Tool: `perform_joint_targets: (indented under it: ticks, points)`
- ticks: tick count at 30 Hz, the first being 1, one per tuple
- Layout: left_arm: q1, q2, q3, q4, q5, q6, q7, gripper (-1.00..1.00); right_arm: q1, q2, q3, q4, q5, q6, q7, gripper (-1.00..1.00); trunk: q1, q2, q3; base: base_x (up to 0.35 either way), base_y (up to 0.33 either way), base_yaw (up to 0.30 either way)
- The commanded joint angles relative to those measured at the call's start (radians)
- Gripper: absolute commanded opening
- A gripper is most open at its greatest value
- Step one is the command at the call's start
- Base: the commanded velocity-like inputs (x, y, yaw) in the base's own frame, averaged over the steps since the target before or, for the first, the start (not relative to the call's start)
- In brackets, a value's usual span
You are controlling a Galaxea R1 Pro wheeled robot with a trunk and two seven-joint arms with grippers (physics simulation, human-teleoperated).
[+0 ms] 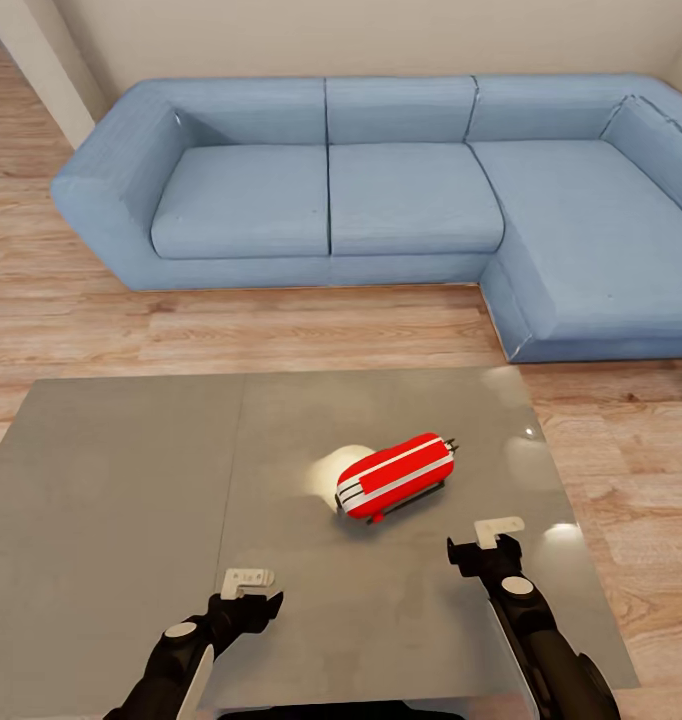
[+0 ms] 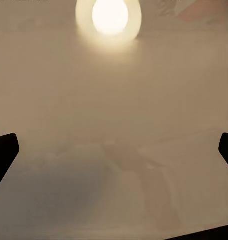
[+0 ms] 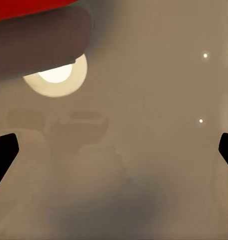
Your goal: Turn on the radio receiver that's on the table in the living room.
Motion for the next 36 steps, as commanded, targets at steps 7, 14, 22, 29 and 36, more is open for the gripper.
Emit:
perform_joint_targets:
  ticks: [7, 14, 22, 29, 36]
  points:
    - [0.000, 0.000, 0.000, 0.000, 0.000, -0.002, 0.004, 1.00, 0.000, -0.005, 0.001, 0.000, -0.002, 0.000, 0.001, 1.00, 0.000, 0.000, 0.000, 0.000, 0.000, 0.000]
    - [0.000, 0.000, 0.000, -0.001, 0.001, -0.008, 0.000, 1.00, 0.000, -0.006, 0.002, 0.003, -0.004, 0.000, 0.026, 1.00, 0.000, 0.000, 0.000, 0.000, 0.000, 0.000]
    - [-0.003, -0.003, -0.009, -0.024, 0.000, -0.017, 0.000, 1.00, -0.005, -0.002, -0.007, -0.018, 0.012, 0.003, 0.055, 1.00, 0.000, 0.000, 0.000, 0.000, 0.000, 0.000]
    - [-0.002, -0.002, -0.007, -0.050, 0.000, -0.027, -0.002, 1.00, -0.005, -0.006, -0.005, -0.025, 0.015, 0.026, 0.056, 1.00, 0.000, 0.000, 0.000, 0.000, 0.000, 0.000]
    - [-0.002, -0.003, -0.008, -0.089, 0.001, -0.030, -0.002, 1.00, -0.004, -0.010, -0.006, -0.062, 0.015, 0.065, 0.058, 1.00, 0.000, 0.000, 0.000, 0.000, 0.000, 0.000]
